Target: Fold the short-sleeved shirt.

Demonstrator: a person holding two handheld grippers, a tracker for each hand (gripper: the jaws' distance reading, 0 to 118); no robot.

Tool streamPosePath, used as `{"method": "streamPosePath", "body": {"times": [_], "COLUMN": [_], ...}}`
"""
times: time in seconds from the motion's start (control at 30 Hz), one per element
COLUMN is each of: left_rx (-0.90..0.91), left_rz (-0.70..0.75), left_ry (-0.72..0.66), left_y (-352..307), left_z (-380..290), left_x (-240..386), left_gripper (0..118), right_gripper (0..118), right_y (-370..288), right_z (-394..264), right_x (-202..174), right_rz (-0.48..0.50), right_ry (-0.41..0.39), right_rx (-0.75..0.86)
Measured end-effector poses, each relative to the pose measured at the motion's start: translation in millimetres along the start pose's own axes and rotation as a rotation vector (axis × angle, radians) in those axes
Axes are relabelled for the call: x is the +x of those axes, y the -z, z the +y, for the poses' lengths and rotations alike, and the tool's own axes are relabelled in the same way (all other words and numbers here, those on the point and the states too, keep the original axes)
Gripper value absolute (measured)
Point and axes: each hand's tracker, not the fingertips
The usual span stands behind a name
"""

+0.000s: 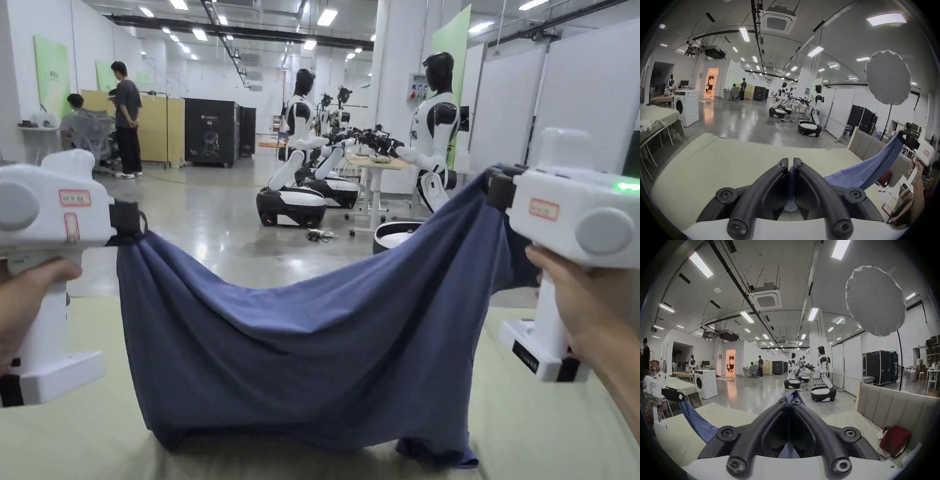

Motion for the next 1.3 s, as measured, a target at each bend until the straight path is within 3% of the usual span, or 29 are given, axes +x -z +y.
{"method": "streamPosePath", "body": {"times": [0.2,0.47,0.63,0.9,1.03,1.07,1.1,1.13,1.17,1.2,1.23,1.3], "left_rx": [-0.076,-0.329,-0.452,-0.579,-0.592,-0.585,-0.567,-0.558,-0.557,-0.564,-0.466,-0.474], "left_rz": [-0.039,-0.004,-0.010,0.038,0.037,0.035,0.030,0.038,0.044,0.044,0.002,-0.012], "left_ry": [-0.047,0.014,-0.070,-0.079,-0.089,-0.080,-0.073,-0.076,-0.088,-0.111,-0.123,-0.176], "left_y": [-55,-137,-181,-203,-193,-193,-193,-194,-195,-197,-207,-223], "left_z": [-82,-215,-285,-342,-353,-354,-353,-351,-348,-346,-342,-339], "left_x": [-3,-15,-38,-57,-60,-60,-60,-60,-60,-61,-62,-58], "left_gripper": [4,4,4,4,4,4,10,31,74,118,115,116], "right_gripper": [4,4,4,4,5,10,28,54,80,90,90,90], "right_y": [-86,-195,-242,-262,-258,-258,-260,-265,-273,-282,-294,-325], "right_z": [-67,-169,-213,-279,-309,-310,-308,-303,-295,-286,-273,-245], "right_x": [6,13,20,24,27,31,35,38,40,41,39,29], "right_rz": [0.000,-0.019,0.000,-0.006,-0.008,-0.010,-0.026,-0.014,0.008,0.041,0.038,0.030], "right_ry": [0.047,0.070,0.027,-0.113,-0.102,-0.052,-0.006,0.043,0.074,0.087,0.105,0.112], "right_rx": [-0.156,-0.454,-0.648,-0.969,-0.998,-0.964,-0.943,-0.923,-0.896,-0.870,-0.840,-0.778]}}
